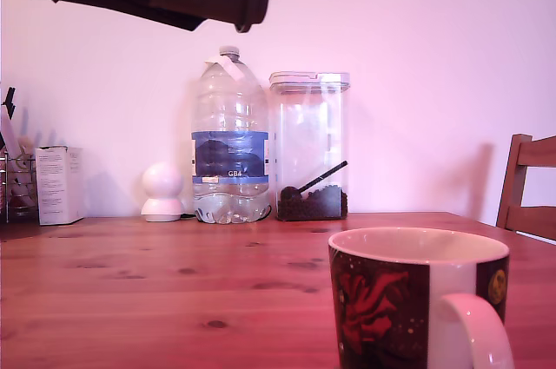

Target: Pick up the coffee capsules from the table one by one and drop them inside the nearest coffee cup

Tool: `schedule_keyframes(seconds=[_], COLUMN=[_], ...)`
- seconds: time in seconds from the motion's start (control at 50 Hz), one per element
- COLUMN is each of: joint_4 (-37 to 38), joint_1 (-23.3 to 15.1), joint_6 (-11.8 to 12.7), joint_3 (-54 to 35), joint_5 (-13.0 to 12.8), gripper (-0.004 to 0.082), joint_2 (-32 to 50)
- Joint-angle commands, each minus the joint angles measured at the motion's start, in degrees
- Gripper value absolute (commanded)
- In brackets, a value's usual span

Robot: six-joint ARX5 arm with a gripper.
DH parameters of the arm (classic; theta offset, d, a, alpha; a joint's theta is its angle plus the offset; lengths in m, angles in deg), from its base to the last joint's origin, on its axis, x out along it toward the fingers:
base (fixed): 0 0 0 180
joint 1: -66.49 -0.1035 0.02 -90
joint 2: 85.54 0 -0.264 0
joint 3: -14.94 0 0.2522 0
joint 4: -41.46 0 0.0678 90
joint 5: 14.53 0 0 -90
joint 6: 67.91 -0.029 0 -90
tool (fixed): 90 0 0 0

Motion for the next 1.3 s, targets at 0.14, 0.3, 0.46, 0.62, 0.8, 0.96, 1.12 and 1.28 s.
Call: schedule_keyframes(seconds=[0.14,0.3,0.46,0.62,0.8,0.96,1.12,1.28], joint_4=[-1.0,-0.3,4.0,12.3,21.2,26.4,26.7,21.1], joint_1=[1.9,2.0,2.0,2.2,3.2,4.0,4.0,4.0], joint_6=[0.3,0.3,0.3,0.3,0.3,0.3,0.3,0.3], joint_3=[-1.2,-1.2,-1.2,-1.2,-1.2,-1.2,1.2,7.0], joint_5=[-2.0,-3.1,-4.0,-4.0,-4.0,-3.9,-3.8,-3.3], gripper=[0.0183,0.0183,0.0183,0.0183,0.0183,0.0183,0.0183,0.0183], joint_2=[-0.3,-0.3,-2.8,-8.9,-15.3,-19.8,-24.3,-29.1])
